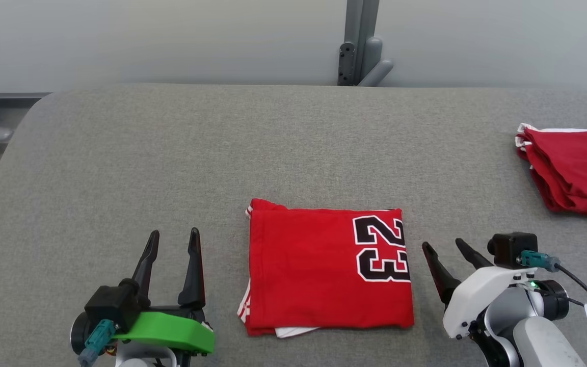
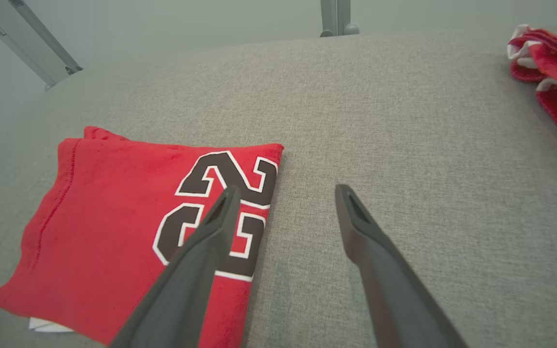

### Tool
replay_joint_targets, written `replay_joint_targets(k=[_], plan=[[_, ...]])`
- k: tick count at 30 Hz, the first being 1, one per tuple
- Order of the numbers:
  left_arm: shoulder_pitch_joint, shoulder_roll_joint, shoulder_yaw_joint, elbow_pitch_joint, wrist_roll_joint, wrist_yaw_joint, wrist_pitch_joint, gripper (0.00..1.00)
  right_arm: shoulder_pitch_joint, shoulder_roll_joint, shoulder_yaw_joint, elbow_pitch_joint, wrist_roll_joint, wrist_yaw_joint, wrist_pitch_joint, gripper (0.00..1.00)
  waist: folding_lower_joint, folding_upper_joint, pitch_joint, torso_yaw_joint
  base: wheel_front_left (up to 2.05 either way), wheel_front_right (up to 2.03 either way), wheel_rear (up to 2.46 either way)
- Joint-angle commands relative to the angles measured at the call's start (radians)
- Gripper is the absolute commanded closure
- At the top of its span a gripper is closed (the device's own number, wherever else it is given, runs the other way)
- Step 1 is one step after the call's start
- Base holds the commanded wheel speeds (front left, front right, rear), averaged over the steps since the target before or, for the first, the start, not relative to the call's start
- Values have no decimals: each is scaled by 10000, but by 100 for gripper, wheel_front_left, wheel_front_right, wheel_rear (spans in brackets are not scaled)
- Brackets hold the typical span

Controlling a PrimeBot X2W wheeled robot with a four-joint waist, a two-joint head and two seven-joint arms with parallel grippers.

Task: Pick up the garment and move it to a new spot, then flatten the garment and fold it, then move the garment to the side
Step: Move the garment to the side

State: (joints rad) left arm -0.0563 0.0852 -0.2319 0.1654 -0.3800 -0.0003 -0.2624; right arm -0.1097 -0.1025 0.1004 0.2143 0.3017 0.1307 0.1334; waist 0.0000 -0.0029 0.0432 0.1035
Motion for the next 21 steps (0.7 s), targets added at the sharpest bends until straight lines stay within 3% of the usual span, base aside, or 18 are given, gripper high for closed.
replay_joint_targets(k=[1, 8, 19, 20, 21], plan=[[90, -10, 47, 14, 65, -36, -33, 0, -206, -150, 117, 162, 234, -2, 296, 0, 0, 29, 86, 201, 0, 0, 0], [4, -121, 53, 62, 132, -96, -33, 0, -972, -780, 496, 1156, 1537, -3, 1290, 0, 0, 29, 472, 726, 0, 0, 0], [-202, -229, 114, 154, 288, -195, -33, 0, -1952, -949, 1101, 2765, 3219, -2, 1926, 0, 0, 29, 921, 1229, 0, 0, 0], [-205, -236, 135, 154, 306, -206, -33, 0, -1994, -954, 1160, 2846, 3394, -2, 1955, 5, 0, 29, 941, 1237, 0, 0, 0], [-210, -244, 151, 155, 321, -214, -33, 0, -2029, -974, 1234, 2900, 3528, -2, 1992, 45, 0, 29, 960, 1238, 0, 0, 0]])
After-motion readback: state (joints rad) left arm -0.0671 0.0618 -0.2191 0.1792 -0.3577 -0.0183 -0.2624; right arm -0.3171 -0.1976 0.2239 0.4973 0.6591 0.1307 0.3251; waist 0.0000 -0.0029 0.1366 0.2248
